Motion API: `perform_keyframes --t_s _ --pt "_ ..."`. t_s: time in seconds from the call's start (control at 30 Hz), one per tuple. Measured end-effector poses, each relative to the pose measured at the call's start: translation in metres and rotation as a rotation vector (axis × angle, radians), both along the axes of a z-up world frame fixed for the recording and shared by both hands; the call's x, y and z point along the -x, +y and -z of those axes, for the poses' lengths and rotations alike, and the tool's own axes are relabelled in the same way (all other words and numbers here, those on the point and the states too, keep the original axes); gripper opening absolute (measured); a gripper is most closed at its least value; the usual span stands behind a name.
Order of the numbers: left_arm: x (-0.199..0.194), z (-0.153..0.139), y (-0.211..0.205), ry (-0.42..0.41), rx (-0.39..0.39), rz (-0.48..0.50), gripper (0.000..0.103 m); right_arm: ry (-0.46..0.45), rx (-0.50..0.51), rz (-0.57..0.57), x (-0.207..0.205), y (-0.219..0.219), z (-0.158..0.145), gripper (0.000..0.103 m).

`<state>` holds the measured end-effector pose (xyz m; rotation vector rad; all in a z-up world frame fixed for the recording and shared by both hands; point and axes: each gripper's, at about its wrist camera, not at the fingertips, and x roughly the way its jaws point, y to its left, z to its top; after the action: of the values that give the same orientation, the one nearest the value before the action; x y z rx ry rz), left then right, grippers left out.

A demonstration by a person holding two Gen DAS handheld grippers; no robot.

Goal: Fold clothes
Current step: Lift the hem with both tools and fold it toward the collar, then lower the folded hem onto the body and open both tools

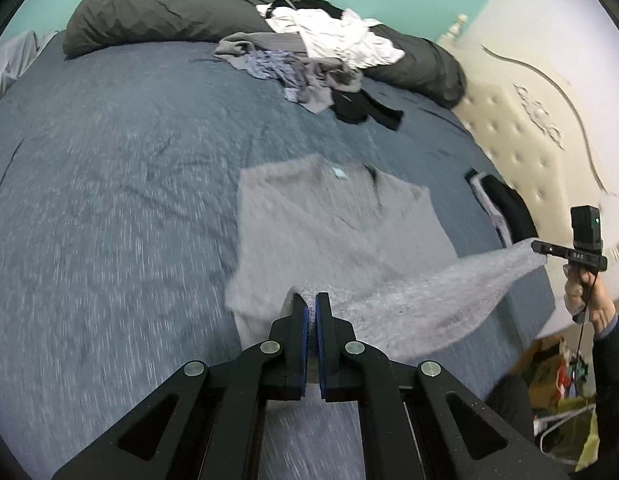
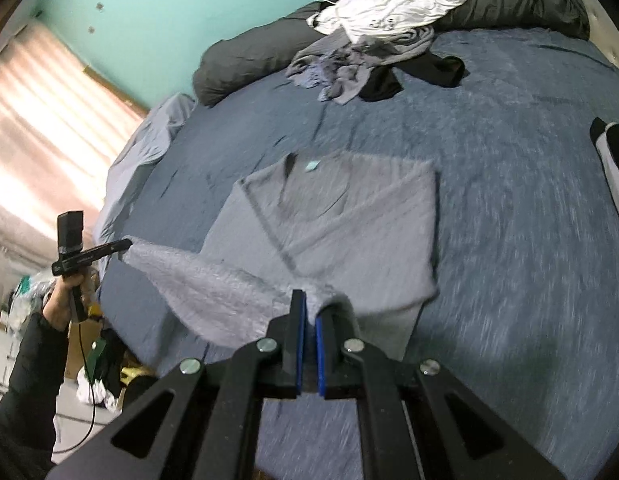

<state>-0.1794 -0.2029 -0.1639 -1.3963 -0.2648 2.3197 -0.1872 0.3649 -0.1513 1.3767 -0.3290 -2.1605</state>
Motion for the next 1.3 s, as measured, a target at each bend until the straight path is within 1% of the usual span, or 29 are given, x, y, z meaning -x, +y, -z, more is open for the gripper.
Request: perform_keyframes --t_s 0.23,0.43,0.57,0.63,0.7,0.8,0.83,0.87,0.9,0.93,0.97,1.03,1.07,1.1,1.13,1.17,1.2,1.3 --pt "0.089 0.032 -0.002 -0.036 -0.024 -0.053 0.003 -0.026 -0.025 0.034 0.087 -0.004 0.028 0.004" --pt "0.152 0.073 -0.007 -0.067 -0.054 -0.097 0.004 -0.054 -0.035 0.088 0.148 0.002 0.065 0.004" --pt "0.177 0.111 -0.001 -0.102 -0.044 -0.12 0.004 -0.08 -0.071 0.122 0.175 0.0 0.104 0.004" --pt "0.183 0.128 0.001 -0.109 -0.035 -0.145 0.006 -0.092 -0.069 0.138 0.183 -0.001 0.121 0.004" --pt "0.184 0.14 0.001 -0.11 -0.037 -0.168 0.006 -0.095 -0.059 0.161 0.186 -0.001 0.135 0.005" --pt "0.183 0.154 0.001 -0.111 -0.043 -0.197 0.01 -0.112 -0.047 0.217 0.191 0.003 0.151 0.007" --pt "0.182 0.156 0.0 -0.106 -0.048 -0.208 0.013 -0.105 -0.046 0.236 0.19 0.005 0.15 0.007" --pt "0.18 0.153 -0.002 -0.092 -0.047 -0.223 0.024 -0.089 -0.038 0.255 0.188 0.008 0.147 0.008" --pt "0.177 0.147 -0.005 -0.078 -0.035 -0.242 0.037 -0.069 -0.02 0.267 0.185 0.01 0.143 0.009" --pt "0.175 0.142 -0.008 -0.063 -0.023 -0.26 0.058 -0.052 -0.009 0.271 0.183 0.011 0.137 0.009" --pt "0.172 0.135 -0.011 -0.044 -0.013 -0.274 0.061 -0.038 -0.018 0.267 0.18 0.01 0.131 0.01" --pt "0.164 0.119 -0.016 0.001 -0.002 -0.284 0.061 -0.009 -0.04 0.25 0.172 0.006 0.118 0.011" --pt "0.16 0.113 -0.017 0.009 0.0 -0.276 0.061 0.007 -0.049 0.249 0.169 0.005 0.112 0.014" --pt "0.156 0.109 -0.016 0.014 -0.001 -0.266 0.061 0.031 -0.059 0.253 0.163 0.003 0.103 0.022" --pt "0.151 0.105 -0.014 0.017 0.001 -0.253 0.061 0.046 -0.056 0.261 0.161 0.004 0.098 0.033" --pt "0.146 0.102 -0.011 0.018 0.007 -0.235 0.061 0.054 -0.048 0.27 0.157 0.006 0.093 0.066" --pt "0.141 0.101 -0.007 0.019 0.016 -0.211 0.061 0.062 -0.04 0.278 0.154 0.008 0.089 0.076" --pt "0.125 0.102 0.008 0.02 0.051 -0.136 0.061 0.085 -0.026 0.295 0.144 0.012 0.077 0.076"
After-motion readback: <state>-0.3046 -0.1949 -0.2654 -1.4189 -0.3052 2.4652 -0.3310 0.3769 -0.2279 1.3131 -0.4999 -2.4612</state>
